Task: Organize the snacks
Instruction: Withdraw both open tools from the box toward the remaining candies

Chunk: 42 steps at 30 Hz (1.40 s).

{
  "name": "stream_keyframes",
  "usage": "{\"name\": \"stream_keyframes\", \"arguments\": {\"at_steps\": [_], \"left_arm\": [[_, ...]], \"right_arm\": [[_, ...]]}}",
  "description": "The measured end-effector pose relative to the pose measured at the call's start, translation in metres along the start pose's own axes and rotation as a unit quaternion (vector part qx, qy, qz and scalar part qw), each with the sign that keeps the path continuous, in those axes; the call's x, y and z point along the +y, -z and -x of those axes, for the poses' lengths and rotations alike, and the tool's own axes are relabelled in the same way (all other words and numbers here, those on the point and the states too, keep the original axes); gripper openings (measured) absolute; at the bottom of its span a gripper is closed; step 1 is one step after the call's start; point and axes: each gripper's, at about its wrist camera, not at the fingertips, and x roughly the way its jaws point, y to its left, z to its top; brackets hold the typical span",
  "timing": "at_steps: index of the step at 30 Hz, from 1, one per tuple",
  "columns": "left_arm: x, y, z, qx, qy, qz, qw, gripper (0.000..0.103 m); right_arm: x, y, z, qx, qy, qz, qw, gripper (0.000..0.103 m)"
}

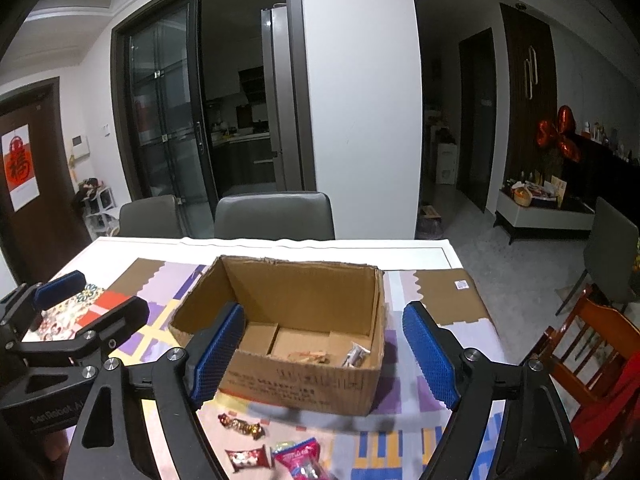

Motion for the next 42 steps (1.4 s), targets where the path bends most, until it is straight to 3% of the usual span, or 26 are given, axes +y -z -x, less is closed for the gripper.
{"name": "stream_keyframes", "arguments": {"at_steps": [21,42], "left_arm": [[0.006,0.027,0.026,-0.009,-0.011,0.003,0.9999,0.101],[0.007,0.073,0.019,0.019,0.0,-0.013,0.9997,0.102]], "right_arm": [[0.001,0.025,0.031,-0.005,0.016,0.01,1.0,0.089],[0.01,0.065,0.032,0.022,0.017,0.027,0.999,0.089]]}}
